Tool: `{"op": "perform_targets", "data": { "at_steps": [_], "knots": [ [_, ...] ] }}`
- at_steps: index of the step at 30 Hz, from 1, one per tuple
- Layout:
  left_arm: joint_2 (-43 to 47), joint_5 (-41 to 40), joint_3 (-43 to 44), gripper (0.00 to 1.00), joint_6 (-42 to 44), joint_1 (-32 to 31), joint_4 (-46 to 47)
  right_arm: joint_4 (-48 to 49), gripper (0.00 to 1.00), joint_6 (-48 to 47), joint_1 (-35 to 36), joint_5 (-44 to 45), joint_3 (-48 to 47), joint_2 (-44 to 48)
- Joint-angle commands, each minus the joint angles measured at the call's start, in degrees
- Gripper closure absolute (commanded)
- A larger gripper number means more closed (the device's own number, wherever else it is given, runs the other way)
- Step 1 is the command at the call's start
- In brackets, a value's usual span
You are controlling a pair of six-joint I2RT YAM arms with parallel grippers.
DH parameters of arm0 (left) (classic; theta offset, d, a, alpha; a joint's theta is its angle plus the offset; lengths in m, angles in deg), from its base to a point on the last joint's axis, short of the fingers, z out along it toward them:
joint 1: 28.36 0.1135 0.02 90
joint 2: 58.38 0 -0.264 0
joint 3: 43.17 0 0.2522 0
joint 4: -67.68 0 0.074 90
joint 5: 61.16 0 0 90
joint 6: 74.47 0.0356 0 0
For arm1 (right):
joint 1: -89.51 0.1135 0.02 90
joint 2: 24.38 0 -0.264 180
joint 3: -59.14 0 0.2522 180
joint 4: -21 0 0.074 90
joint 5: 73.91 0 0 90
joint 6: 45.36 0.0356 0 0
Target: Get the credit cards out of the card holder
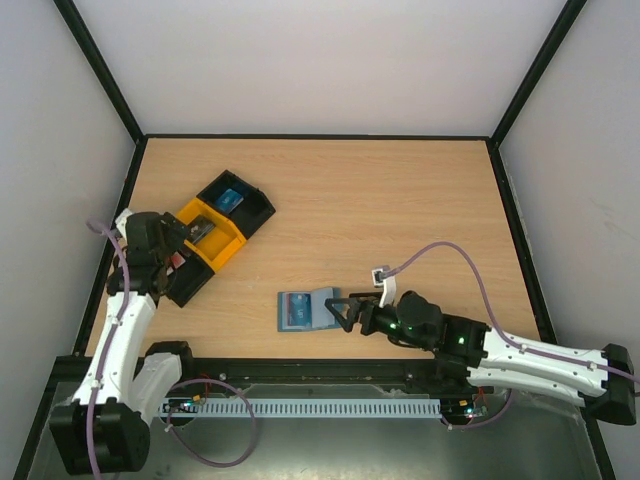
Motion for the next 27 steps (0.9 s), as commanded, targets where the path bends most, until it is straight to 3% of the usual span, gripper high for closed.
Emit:
{"op": "perform_targets", "data": {
  "at_steps": [1, 6, 11, 18, 27],
  "knots": [
    [3.2, 19.2, 0.5, 0.0, 8.1, 0.3, -3.7, -0.9, 0.02, 1.2, 0.3, 2.3, -3.9, -5.3],
    [5.0, 37.1, -2.8, 0.02, 8.0, -0.4, -3.5, 3.4, 0.13, 1.4, 0.4, -1.0, -4.8, -13.3],
    [7.5, 45.5, -6.3, 0.06, 8.0, -3.5, -4.4, 9.0, 0.27, 3.1, 0.4, -2.4, -4.6, -21.5],
    [11.2, 43.0, -9.7, 0.1, 2.8, -17.1, -2.0, 11.1, 0.55, 2.7, 0.4, 0.1, -7.3, -33.0],
    [5.2, 40.0, -14.4, 0.3, -1.3, -33.1, 8.4, 19.6, 0.69, 4.1, -4.5, -3.8, -6.6, -42.5]
  ]
}}
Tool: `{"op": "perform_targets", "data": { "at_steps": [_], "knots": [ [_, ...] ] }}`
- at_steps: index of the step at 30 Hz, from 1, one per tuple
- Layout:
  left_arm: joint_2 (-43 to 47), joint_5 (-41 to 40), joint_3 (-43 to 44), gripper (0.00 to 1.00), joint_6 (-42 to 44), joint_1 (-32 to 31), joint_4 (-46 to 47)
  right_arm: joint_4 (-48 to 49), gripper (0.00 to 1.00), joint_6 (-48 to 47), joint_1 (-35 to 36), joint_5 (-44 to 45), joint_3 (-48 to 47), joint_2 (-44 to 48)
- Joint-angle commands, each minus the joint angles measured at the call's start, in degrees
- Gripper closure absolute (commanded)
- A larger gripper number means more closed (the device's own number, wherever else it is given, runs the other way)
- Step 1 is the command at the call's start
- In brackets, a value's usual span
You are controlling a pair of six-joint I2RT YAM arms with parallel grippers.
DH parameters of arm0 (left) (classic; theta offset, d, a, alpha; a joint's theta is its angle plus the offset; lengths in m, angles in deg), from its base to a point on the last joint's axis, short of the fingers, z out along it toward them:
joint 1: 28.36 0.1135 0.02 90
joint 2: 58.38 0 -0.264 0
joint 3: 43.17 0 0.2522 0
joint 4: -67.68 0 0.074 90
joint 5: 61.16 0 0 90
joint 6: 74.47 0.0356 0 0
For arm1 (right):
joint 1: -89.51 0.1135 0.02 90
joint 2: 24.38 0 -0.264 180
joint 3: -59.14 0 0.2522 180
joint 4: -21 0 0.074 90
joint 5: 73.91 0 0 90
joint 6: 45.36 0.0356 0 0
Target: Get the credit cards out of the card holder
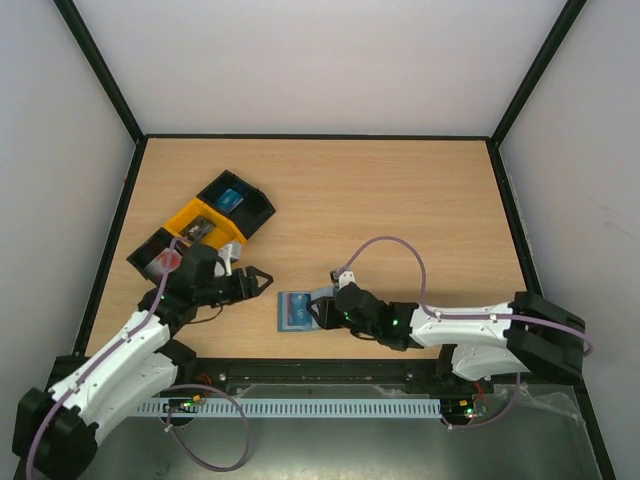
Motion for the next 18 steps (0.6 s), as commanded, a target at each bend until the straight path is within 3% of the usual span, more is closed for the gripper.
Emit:
{"op": "perform_targets", "data": {
  "at_steps": [1, 5, 9, 18],
  "knots": [
    [-3.7, -1.9, -2.2, 0.3, -2.8, -6.4, 6.6, 6.3, 0.7, 1.3, -3.0, -1.5, 0.3, -3.5],
    [-7.4, -2.5, -7.1, 0.4, -4.9, -9.2, 15.2, 10.6, 0.72, 2.0, -4.7, -3.8, 1.9, -6.3],
    [-11.6, -0.3, -12.5, 0.57, -7.9, -10.0, 26.4, 12.5, 0.74, 1.5, -5.3, -6.1, 1.5, -11.1],
    [-18.5, 0.6, -16.2, 0.86, -10.0, -11.4, 37.9, 17.2, 0.79, 3.1, -6.2, -6.9, 3.8, -17.9]
  ]
}}
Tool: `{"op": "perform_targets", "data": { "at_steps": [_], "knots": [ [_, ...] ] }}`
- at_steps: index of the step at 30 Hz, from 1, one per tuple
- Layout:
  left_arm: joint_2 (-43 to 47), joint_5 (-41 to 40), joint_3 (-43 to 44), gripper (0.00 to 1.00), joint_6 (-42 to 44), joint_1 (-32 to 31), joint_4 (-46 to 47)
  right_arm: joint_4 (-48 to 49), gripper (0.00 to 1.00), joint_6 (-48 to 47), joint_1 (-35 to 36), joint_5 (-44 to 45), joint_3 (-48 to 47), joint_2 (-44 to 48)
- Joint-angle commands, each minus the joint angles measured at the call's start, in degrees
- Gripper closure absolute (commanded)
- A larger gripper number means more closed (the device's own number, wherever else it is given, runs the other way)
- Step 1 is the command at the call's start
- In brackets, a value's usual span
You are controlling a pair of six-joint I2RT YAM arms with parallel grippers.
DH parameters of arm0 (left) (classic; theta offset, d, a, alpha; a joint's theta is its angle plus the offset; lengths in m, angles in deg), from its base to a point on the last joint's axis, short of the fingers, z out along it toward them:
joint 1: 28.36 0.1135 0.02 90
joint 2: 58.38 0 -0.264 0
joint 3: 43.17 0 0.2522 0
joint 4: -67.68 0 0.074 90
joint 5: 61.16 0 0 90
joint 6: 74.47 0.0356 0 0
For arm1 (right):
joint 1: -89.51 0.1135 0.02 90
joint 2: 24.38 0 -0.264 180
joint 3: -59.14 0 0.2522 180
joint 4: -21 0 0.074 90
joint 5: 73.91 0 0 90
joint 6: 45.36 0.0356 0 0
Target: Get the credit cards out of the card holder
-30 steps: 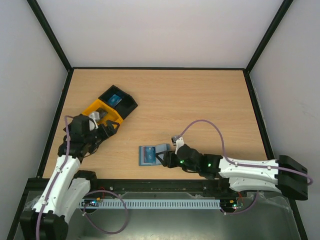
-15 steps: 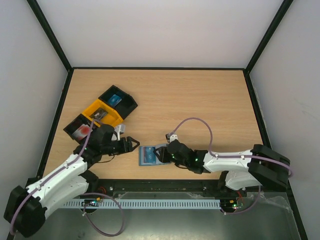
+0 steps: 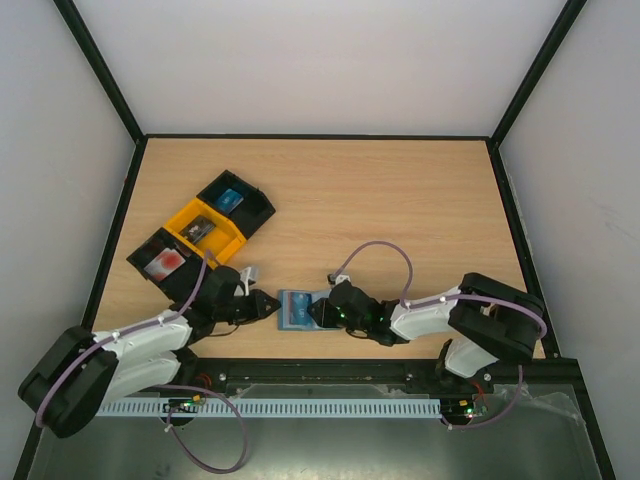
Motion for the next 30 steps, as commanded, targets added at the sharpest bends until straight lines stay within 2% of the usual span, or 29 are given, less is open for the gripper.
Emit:
{"op": "perform_targets", "data": {
  "at_steps": [1, 4, 10, 13, 15, 26, 30],
  "knots": [
    [-2.4, 0.9, -0.3, 0.9, -0.8, -1.2, 8.2, 5.9, 0.79, 1.8, -0.8, -1.3, 2.8, -2.4],
    [-3.4, 0.6, 0.3, 0.96, -0.3, -2.2, 8.2, 9.8, 0.8, 3.3, -1.1, -2.5, 4.8, -2.8],
    [0.0, -3.1, 2.9, 0.97, -0.9, -5.1, 2.9, 11.1, 0.81, 3.3, -1.2, -3.7, 5.0, -3.8],
    [2.2, -5.0, 3.9, 0.9, -2.2, -6.7, 1.9, 13.2, 0.81, 4.0, -1.2, -4.5, 5.5, -4.3],
    [2.6, -5.9, 3.8, 0.89, -2.5, -7.1, 2.0, 14.0, 0.81, 4.2, -1.2, -4.9, 5.6, -4.7],
    [-4.5, -6.1, 0.8, 0.92, -2.6, -8.2, 7.1, 15.0, 0.81, 4.2, -1.2, -5.6, 6.6, -4.3],
    [-3.3, -11.7, 3.3, 0.92, -3.2, -9.3, -1.9, 16.6, 0.81, 5.0, -1.2, -5.9, 7.3, -4.3]
  ]
}}
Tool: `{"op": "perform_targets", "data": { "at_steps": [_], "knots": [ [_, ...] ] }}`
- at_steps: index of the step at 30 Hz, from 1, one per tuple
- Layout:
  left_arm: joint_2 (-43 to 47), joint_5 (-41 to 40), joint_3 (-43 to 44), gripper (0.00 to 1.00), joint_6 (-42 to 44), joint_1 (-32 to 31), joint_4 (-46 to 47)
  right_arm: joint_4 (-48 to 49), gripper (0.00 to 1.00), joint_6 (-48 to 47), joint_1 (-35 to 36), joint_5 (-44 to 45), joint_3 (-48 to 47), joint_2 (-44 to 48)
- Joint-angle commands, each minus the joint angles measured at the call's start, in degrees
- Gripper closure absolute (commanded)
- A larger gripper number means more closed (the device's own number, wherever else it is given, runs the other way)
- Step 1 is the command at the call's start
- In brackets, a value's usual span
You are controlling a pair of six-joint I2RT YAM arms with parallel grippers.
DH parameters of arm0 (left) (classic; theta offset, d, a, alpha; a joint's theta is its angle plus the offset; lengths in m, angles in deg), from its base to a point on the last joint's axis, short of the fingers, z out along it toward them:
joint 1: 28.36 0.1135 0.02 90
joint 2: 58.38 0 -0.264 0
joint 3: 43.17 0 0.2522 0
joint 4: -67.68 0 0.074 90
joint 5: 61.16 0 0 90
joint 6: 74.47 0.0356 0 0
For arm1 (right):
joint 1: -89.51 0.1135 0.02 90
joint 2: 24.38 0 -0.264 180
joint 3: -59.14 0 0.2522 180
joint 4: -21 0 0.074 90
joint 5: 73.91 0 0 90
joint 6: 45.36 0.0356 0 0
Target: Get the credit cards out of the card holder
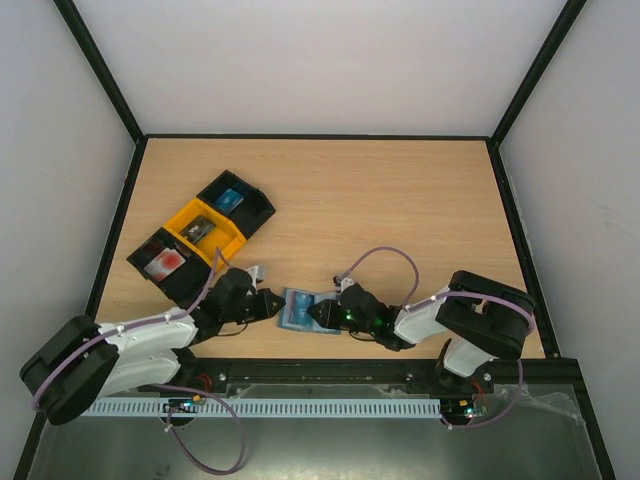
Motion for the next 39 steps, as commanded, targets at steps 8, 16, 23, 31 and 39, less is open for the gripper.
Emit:
{"op": "perform_targets", "data": {
  "at_steps": [8, 16, 23, 31, 39],
  "knots": [
    [7.8, -7.2, -1.1, 0.97, -5.1, -4.0, -13.9, 0.3, 0.74, 1.7, 0.0, -1.2, 2.1, 0.9],
    [12.7, -11.6, 5.5, 0.79, -5.4, -5.8, -24.9, 1.5, 0.73, 2.9, 0.0, -1.7, 2.9, 2.3],
    [10.4, -6.0, 3.8, 0.75, -5.1, -5.8, -13.2, 3.2, 0.74, 4.3, -0.1, -1.1, 3.5, 2.3],
    [-0.1, -5.1, 0.5, 0.89, -3.6, -5.9, -6.2, 9.8, 0.76, 6.6, -0.1, -2.0, 3.9, -1.1],
    [-1.9, -5.6, -3.0, 0.94, -6.0, -6.4, -2.7, 13.9, 0.79, 7.5, 0.0, -3.1, 3.9, -4.2]
  ]
}}
